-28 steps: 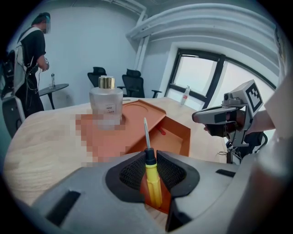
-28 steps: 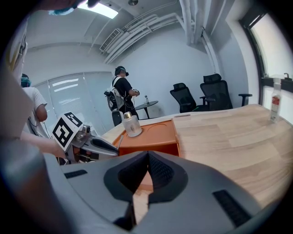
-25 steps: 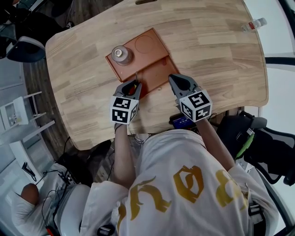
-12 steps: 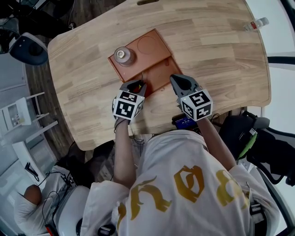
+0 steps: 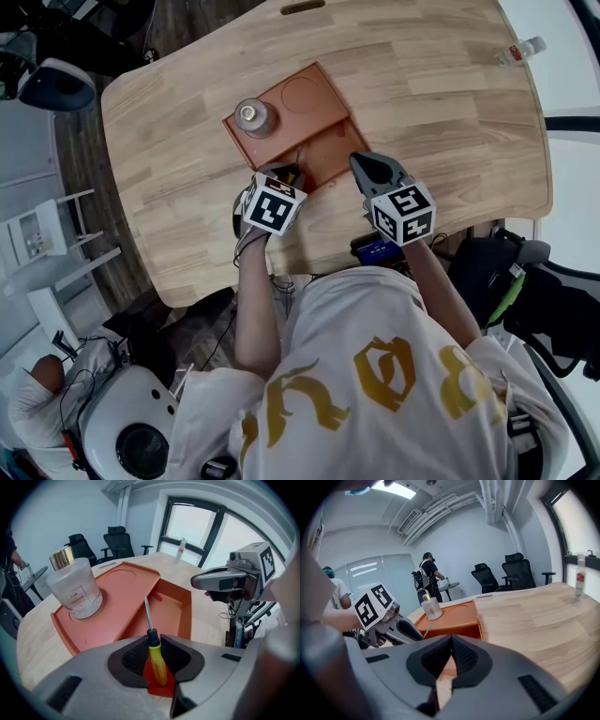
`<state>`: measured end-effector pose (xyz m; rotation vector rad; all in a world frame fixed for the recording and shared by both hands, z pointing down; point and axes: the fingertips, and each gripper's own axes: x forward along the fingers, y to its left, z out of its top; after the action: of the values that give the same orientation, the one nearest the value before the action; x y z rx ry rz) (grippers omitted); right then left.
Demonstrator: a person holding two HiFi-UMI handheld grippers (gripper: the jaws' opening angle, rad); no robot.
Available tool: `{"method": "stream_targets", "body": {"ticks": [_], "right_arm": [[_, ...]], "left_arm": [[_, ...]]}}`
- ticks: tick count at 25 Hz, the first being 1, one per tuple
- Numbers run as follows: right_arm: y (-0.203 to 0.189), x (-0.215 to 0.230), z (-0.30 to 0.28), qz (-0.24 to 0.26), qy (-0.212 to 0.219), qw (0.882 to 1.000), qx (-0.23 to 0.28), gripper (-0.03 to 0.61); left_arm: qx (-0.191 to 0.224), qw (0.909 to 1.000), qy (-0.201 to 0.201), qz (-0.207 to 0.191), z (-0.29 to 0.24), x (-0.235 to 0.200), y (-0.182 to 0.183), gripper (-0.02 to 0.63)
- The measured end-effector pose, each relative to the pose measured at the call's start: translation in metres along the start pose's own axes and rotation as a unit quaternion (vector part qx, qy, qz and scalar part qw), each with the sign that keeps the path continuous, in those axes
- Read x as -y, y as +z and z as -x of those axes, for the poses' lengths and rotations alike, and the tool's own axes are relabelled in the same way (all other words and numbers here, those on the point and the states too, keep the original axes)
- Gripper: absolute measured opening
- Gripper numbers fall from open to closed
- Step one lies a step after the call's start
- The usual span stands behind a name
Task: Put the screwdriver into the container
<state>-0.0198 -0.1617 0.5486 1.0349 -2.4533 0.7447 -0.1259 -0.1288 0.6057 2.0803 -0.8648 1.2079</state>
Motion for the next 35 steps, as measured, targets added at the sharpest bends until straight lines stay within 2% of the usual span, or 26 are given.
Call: {"method": "stream_targets", "body": {"ticks": [8, 14, 18, 23, 33, 35], "right_arm": [[-0.004, 0.002, 0.002, 0.004, -0.003, 1.000, -0.006, 0.009], [-0.002, 0.005, 0.002, 0.008, -0.005, 1.000, -0.006, 0.009], [-0.004, 0.011, 0.005, -0.003, -0.011, 1.000, -0.007, 0.009], [-0.006, 0.015, 0.008, -0.007, -0.018, 1.000, -0.008, 0.009], [-0.011, 0.017, 0.006, -0.004, -0.018, 1.000, -0.016, 0.009], [-0.010, 0.016, 0.005, -0.003, -0.017, 1.000, -0.016, 0.009]], "left_arm": [[-0.045, 0.9987, -0.008, -0.021, -0.006, 0.002, -0.002, 0.077], [-0.092, 0.9946, -0.015, -0.047, -0.016, 0.004, -0.005, 0.080], [-0.126, 0.9897, -0.018, -0.064, -0.023, 0.008, -0.009, 0.089], [-0.182, 0.9795, -0.030, -0.082, -0.031, 0.012, -0.027, 0.095], [-0.179, 0.9808, -0.032, -0.071, -0.033, 0.013, -0.025, 0.098], [-0.170, 0.9826, -0.040, -0.063, -0.032, 0.015, -0.022, 0.126]]}}
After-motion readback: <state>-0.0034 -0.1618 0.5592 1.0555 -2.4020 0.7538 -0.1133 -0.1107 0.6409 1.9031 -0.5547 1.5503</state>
